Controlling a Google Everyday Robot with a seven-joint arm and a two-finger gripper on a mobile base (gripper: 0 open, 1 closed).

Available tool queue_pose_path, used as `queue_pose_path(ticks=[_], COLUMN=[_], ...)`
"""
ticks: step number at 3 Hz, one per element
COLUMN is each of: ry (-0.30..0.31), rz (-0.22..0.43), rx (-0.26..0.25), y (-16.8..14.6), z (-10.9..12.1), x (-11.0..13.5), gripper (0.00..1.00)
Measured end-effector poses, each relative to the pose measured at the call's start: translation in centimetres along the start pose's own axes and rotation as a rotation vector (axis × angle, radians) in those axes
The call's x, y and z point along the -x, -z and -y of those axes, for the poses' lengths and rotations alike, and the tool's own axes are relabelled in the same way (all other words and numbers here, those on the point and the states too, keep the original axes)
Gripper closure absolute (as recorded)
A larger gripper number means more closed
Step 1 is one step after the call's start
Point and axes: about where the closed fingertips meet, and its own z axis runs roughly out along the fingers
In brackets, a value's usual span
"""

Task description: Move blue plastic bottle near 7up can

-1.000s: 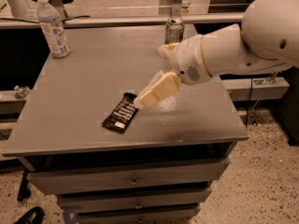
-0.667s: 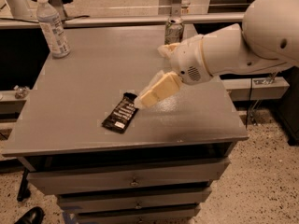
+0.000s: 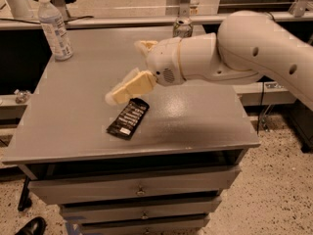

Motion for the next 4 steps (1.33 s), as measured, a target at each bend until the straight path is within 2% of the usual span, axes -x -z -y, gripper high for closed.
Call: queue_pose_path(ticks=[1, 2, 3, 4], ry=[0.011, -0.001, -0.023, -0.045], rz=[0.144, 0.241, 0.286, 0.297], rx=[0.018, 0.026, 0.006, -0.029], y=[-5.0, -10.2, -14.8, -18.2], z=[1.3, 2.5, 4.3, 6.6], x=[2.4, 3.0, 2.7, 2.8], gripper=[0.0, 0.0, 0.0, 0.0])
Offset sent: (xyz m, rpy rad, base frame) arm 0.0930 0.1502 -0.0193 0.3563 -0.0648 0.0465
